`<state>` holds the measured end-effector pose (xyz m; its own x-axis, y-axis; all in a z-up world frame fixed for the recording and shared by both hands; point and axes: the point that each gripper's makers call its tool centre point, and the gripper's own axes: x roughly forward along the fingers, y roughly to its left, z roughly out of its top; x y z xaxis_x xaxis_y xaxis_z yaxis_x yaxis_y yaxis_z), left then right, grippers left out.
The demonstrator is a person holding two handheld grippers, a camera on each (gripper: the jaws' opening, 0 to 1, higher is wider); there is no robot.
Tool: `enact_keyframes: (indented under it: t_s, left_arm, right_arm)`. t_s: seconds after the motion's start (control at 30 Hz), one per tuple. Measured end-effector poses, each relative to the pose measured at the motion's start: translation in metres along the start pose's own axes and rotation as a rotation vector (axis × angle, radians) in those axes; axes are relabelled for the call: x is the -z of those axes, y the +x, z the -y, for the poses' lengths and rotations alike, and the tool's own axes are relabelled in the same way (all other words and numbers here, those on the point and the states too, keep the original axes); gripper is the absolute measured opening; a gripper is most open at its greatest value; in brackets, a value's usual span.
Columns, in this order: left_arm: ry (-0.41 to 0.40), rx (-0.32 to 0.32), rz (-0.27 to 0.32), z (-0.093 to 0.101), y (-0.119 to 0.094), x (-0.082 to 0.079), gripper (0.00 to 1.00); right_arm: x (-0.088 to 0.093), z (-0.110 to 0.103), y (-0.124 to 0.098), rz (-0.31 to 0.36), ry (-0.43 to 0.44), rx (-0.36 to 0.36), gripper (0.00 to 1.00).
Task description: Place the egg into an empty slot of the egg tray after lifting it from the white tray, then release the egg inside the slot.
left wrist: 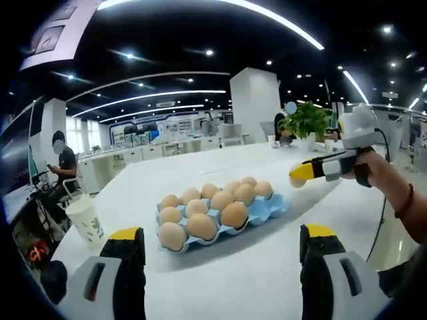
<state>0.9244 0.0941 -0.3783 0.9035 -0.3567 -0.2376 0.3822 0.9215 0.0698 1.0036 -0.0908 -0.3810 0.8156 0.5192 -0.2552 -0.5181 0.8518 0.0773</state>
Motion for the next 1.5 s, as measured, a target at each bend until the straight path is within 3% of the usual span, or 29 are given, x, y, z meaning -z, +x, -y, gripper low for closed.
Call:
enact_keyframes:
  t_s: [0.13,0.3,0.63,0.83,1.3,1.5]
  left_arm:
    - [-0.002,0.001,-0.002,-0.001,0.0,0.001,0.99]
    - [-0.025,0.029,0.038,0.003,-0.001,-0.005,0.98]
    - [-0.013,0.015,0.014,-0.001,-0.001,0.0,0.99]
    - [-0.03,0.029,0.035,-0.001,-0.002,-0.003,0.99]
    - [-0.024,0.016,0.029,-0.007,-0.001,-0.001,0.99]
    - [-0.023,0.017,0.025,-0.009,0.002,-0.002,0.99]
  right_arm:
    - [-0.002,-0.013,0.006,0.006,-0.007,-0.031,0.29]
    - [0.0,-0.03,0.017,0.004,-0.013,-0.076,0.29]
    - [0.0,-0.064,0.035,0.008,-0.041,-0.166,0.29]
    - [0.002,-0.078,0.048,0.007,-0.043,-0.199,0.29]
    - [0.017,-0.081,0.063,-0.028,-0.04,-0.211,0.29]
    - [0.019,-0.078,0.065,-0.012,-0.029,-0.211,0.29]
